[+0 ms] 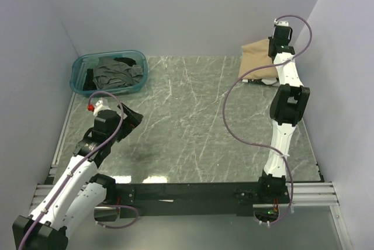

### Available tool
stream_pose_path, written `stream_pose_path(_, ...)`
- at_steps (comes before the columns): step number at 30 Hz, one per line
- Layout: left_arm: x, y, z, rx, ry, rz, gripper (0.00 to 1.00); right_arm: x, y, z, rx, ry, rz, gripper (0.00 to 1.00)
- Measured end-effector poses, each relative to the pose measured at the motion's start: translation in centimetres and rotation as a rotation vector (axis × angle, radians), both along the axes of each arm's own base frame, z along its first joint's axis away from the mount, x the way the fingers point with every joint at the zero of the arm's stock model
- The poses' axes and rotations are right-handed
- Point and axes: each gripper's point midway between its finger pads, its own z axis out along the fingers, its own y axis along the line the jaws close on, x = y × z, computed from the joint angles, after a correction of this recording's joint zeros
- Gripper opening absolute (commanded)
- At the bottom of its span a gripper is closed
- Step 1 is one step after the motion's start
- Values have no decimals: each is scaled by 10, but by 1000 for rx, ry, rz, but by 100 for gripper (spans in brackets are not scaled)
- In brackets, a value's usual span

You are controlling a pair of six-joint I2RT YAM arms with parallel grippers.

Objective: Fold and stack the t-shirts
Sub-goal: Neatly place the folded tshirt to the corner

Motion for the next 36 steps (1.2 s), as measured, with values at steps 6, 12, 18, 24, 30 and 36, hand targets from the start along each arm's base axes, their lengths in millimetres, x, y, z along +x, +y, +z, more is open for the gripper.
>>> stream_pose_path(6,2,-1,-1,3,11,0,99,9,-23,-19,13,-18,-36,50)
stream_pose_path(12,5,-2,0,8,24,0,99,10,-40,-26,65,-54,-109,78)
stream_pose_path(18,6,-3,1,5,25,-4,99,8,-56,-23,180,-135,-212,85)
stream_pose_path(24,3,-5,8,-11,2,-16,99,-10,-59,-19,283,-159,-279,86)
stream_pose_path(30,-2,-3,23,-28,-52,-17,99,-30,-47,14,333,-213,-279,87)
stream_pose_path(36,-4,-5,29,-43,-81,-26,100,-31,-21,52,405,-300,-147,88)
